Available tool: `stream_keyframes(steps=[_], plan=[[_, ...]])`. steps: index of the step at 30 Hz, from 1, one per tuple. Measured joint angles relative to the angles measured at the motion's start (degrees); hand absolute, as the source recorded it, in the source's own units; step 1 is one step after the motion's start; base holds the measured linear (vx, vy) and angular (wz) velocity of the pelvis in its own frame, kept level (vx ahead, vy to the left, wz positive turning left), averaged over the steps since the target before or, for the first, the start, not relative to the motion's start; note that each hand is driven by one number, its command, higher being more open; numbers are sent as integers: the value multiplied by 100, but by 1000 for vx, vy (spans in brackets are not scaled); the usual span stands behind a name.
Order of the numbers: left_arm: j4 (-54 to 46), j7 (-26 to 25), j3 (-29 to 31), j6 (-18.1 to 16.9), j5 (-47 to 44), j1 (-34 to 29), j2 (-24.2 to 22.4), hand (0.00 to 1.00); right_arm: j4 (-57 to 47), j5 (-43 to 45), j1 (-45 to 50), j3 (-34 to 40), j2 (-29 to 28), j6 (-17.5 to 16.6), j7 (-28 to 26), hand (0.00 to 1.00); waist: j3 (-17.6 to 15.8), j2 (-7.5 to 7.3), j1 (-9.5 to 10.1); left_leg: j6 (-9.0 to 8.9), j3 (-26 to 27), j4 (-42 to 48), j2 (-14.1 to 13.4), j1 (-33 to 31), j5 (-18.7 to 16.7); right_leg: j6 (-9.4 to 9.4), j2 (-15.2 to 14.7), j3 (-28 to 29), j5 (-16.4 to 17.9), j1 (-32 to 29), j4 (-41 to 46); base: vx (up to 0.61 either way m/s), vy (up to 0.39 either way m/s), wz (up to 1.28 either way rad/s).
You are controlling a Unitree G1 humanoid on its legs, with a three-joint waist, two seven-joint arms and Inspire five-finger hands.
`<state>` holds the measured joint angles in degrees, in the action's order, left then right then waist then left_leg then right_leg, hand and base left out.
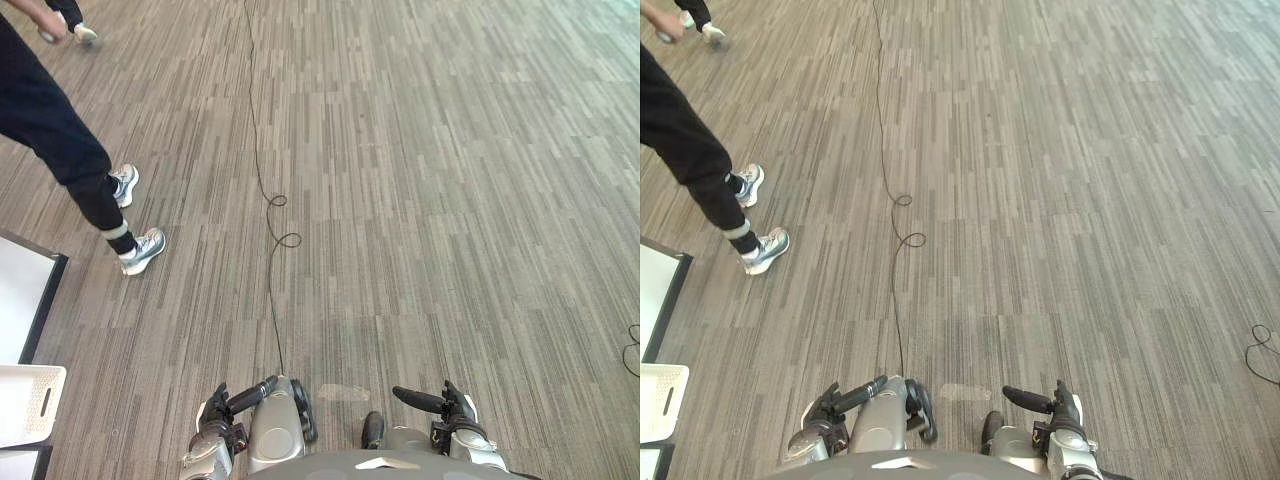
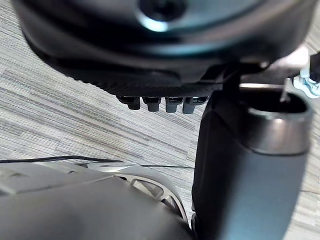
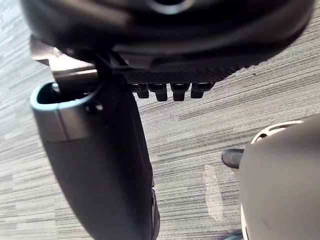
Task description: Pick up cushions and gather them together orderly.
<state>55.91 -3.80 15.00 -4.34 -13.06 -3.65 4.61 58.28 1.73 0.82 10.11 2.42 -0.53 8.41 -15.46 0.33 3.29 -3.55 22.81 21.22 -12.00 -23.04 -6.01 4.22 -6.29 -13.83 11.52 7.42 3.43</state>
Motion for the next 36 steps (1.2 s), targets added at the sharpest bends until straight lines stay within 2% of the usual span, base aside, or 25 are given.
stream_keyframes(steps=[1, 2, 5, 6, 8, 9, 10, 12, 14, 15, 16, 17, 18, 19, 20, 21, 22, 24, 25, 27, 28, 31, 33, 35, 36], plan=[[42, -12, 4, -4, -35, -48, -40, 100, 14, 2, 8, 5, -6, 0, 5, 100, 46, 31, 30, 144, 9, -120, 37, 87, 538, 163, -115, 50, 131, 134, 4, 462, 368, -26], [65, -8, 6, -4, -33, -37, 49, 100, 77, -4, 16, 18, -61, 0, 13, 100, 116, -151, 48, 470, 74, 82, 174, 74, 411, 171, -279, 66, 206, 182, 54, 401, 280, -21], [73, -9, -14, -5, 6, 17, 161, 100, 94, -56, 14, 5, -276, -16, -38, 100, 293, -408, 109, 614, 239, 717, 244, 177, -352, 191, -652, 170, 193, -29, 1002, 567, 332, -19], [103, 2, -34, -5, 38, 18, 182, 100, 94, -66, -5, -6, -308, -23, -62, 100, 319, -432, 129, 656, 313, 796, 262, 377, -540, 246, -796, 239, 164, -226, 1769, 513, 333, -19], [177, 6, -311, 15, 86, 88, 259, 100, 12, -152, -37, -62, -323, -87, -108, 100, 324, -433, 66, 729, 346, 673, 383, 953, -815, 482, -1045, 442, -251, -973, 4030, 481, 289, -3], [173, 7, -358, 12, 121, 95, 263, 100, -11, -169, -44, -100, -317, -99, -105, 100, 322, -429, 59, 722, 346, 633, 393, 1062, -848, 462, -1067, 441, -279, -1110, 4406, 439, 182, 1], [178, 6, -472, 12, 178, 109, 261, 100, -89, -174, -66, -251, -274, -159, -96, 100, 295, -388, 25, 676, 361, 411, 428, 1490, -951, 271, -1105, 295, -269, -1538, 5410, 499, 129, -10], [181, 16, -523, 33, 242, 70, 234, 100, -133, -172, -147, -319, -261, -234, -103, 100, 294, -375, -75, 596, 414, 9, 439, 2082, -1011, 6, -1078, -55, -118, -1986, 5899, 479, 92, -21], [291, 30, -575, 61, 248, 122, 170, 100, -123, -172, -295, -421, -202, -305, -103, 100, 277, -358, -164, 504, 535, -517, 438, 2736, -992, -240, -905, -552, 83, -2561, 5192, 331, 6, -21], [325, 38, -586, 66, 248, 152, 168, 100, -120, -171, -334, -456, -184, -313, -102, 100, 270, -348, -201, 499, 536, -614, 435, 2834, -993, -244, -844, -664, 87, -2680, 4845, 379, -62, 4], [413, 47, -683, 68, 250, 257, 154, 100, -111, -171, -426, -469, -158, -312, -127, 100, 237, -309, -275, 401, 529, -808, 420, 3023, -991, -247, -633, -800, 41, -2911, 3877, 488, -118, 25], [482, 50, -766, 71, 259, 321, 119, 100, -40, -172, -498, -468, -116, -303, -171, 100, 162, -254, -383, 213, 460, -1068, 434, 3289, -1004, -109, -336, -728, -355, -3028, 2322, 514, -146, 32], [504, 49, -784, 71, 262, 330, 110, 100, 8, -172, -500, -467, -98, -301, -173, 100, 151, -261, -402, 128, 426, -1166, 478, 3401, -1017, -61, -252, -631, -606, -3011, 1754, 374, -150, 48], [523, 63, -789, 76, 321, 323, 121, 100, 74, -174, -473, -460, -55, -261, -194, 100, 122, -298, -443, -24, 278, -1309, 576, 3568, -1058, 12, -173, -404, -1125, -2960, 1129, 416, -179, 48], [540, 56, -783, 77, 374, 345, 94, 100, 93, -118, -496, -389, 10, -192, -238, 100, 77, -304, -480, -90, 152, -1347, 603, 3709, -1102, -219, -125, -237, -1614, -2912, 1247, 544, -225, 53], [587, 54, -767, 74, 484, 442, -24, 100, 113, -173, -613, -242, 170, -180, -220, 100, -1, -27, -467, -109, -148, -1313, 400, 3792, -1113, -566, -9, -215, -1279, -3054, 1831, 691, -290, 36], [585, 56, -753, 66, 499, 451, -82, 100, 100, -169, -628, -182, 240, -202, -210, 100, -20, 122, -459, -112, -338, -1029, 220, 3729, -1112, -614, 43, -327, -977, -3065, 2071, 468, -201, 23], [587, 44, -685, 70, 560, 449, -151, 100, 87, -166, -616, 74, 195, -192, -209, 100, -14, 222, -489, -201, -592, -98, -86, 3379, -1060, -638, 126, -469, -668, -2932, 2216, 572, -279, 24], [525, 52, -575, 73, 626, 434, -216, 100, 36, -167, -579, 178, 138, -113, -182, 100, -74, 312, -483, -395, -1035, 1759, -559, 2682, -724, -739, 325, -610, -415, -2512, 2166, 765, -335, 26], [211, 43, -440, 44, 654, 409, -218, 100, -22, -164, -435, 129, 65, -69, -159, 100, -123, 329, -372, -466, -1217, 3664, -878, 1948, -727, -838, 561, -616, -102, -1832, 2009, 501, -158, 3], [112, 36, -393, 23, 654, 406, -206, 100, -25, -163, -392, 103, 48, -59, -157, 100, -149, 288, -358, -408, -1188, 3938, -870, 1687, -771, -884, 592, -615, 25, -1509, 1879, 461, -83, -2], [-228, 39, -327, -67, 636, 359, -194, 100, -112, -158, -243, 97, -36, -39, -103, 100, -114, 141, -210, -78, -528, 3225, -761, 746, -963, -745, 592, -442, 164, -721, 1268, 521, -10, -17], [-288, 37, -303, -78, 633, 356, -213, 100, -127, -151, -230, 77, -53, -21, -81, 100, -129, 122, -132, -50, -338, 2436, -636, 504, -946, -609, 530, -331, 198, -455, 1072, 443, 86, -35], [-298, 47, -229, -66, 549, 358, -256, 100, -118, -150, -217, 41, -109, -6, -54, 100, -174, 28, -48, -95, -291, 973, -289, 299, -708, -426, 347, -212, 300, -42, 862, 488, 152, -28], [-300, 48, -236, -69, 500, 375, -251, 100, -108, -150, -212, 40, -142, -7, -34, 100, -171, -4, -28, -56, -298, 317, -134, 246, -365, -297, 267, -183, 381, 126, 780, 597, 250, -33]])
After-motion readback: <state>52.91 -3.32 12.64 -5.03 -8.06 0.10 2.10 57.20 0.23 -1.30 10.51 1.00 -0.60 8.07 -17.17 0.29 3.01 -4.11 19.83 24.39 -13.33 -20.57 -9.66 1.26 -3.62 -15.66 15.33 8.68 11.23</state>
